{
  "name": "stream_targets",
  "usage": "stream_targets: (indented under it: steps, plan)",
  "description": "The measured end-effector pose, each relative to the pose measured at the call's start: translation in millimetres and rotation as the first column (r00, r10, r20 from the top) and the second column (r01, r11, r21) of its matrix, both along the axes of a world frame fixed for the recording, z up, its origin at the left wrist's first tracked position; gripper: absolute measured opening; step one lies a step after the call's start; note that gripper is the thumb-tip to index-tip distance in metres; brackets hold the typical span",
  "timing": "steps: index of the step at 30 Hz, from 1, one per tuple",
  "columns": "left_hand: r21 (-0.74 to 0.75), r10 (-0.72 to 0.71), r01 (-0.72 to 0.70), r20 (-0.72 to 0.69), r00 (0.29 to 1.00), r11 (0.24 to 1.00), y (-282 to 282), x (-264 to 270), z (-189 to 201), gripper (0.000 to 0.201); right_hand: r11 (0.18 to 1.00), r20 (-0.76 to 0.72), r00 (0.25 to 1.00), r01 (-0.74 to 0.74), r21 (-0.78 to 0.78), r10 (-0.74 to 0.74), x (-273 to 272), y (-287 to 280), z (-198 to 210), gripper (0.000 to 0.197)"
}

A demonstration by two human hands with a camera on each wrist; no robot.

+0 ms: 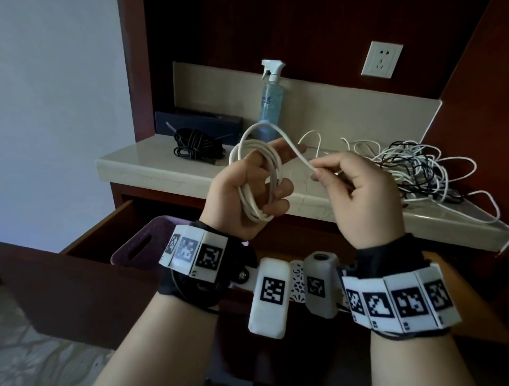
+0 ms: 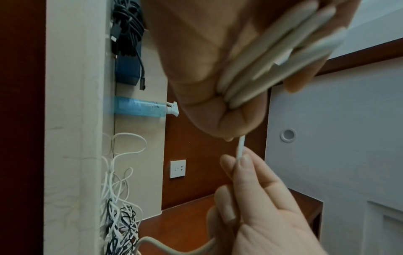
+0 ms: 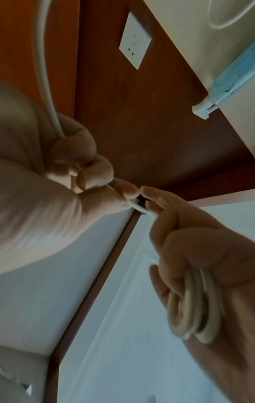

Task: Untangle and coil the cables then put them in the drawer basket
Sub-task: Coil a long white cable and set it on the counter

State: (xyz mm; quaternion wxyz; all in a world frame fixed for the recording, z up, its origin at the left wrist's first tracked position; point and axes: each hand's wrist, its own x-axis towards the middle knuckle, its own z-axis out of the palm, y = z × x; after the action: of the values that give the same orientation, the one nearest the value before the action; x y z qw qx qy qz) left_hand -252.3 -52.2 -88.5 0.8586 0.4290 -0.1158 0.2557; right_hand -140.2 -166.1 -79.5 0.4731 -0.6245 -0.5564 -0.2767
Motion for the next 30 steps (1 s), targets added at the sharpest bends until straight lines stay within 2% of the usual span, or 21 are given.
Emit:
stream_targets:
  steps: [3,8,14,21,27,30]
  plan:
    - [0.009,-0.006,0.006,0.008,1.000,1.000,-4.4,2.8,-1.8,0.058,0.999,-0.005,1.000,0.002,-0.050,-0.002,-4.2,-4.0,-4.2,0.014]
    - [-0.080,0.097,-0.098,-0.014,0.995,0.992,-8.7,8.7,-3.9,0.038,0.980,-0.052,0.999,-0.022,-0.199,0.012,-0.7,-17.0,-10.9,0.017]
    - [-0.079,0.280,-0.285,-0.069,0.957,0.955,-13.9,20.7,-4.3,0.021,0.943,-0.062,0.998,-0.039,-0.330,0.020,15.0,-30.9,-11.7,0.017]
    - [0.036,0.339,-0.337,-0.148,0.929,0.941,-36.4,41.5,6.5,0.032,0.962,-0.030,0.998,-0.068,-0.266,0.062,38.6,-39.4,-3.4,0.017]
    - [-0.012,0.322,-0.330,-0.192,0.927,0.944,-56.3,56.0,9.4,0.028,0.945,-0.028,0.992,-0.129,-0.300,0.126,57.9,-52.6,0.4,0.015]
    - [-0.084,0.390,-0.405,-0.156,0.908,0.910,-61.9,55.1,6.6,0.022,0.924,-0.060,0.985,-0.174,-0.341,0.163,64.5,-62.5,-5.8,0.021]
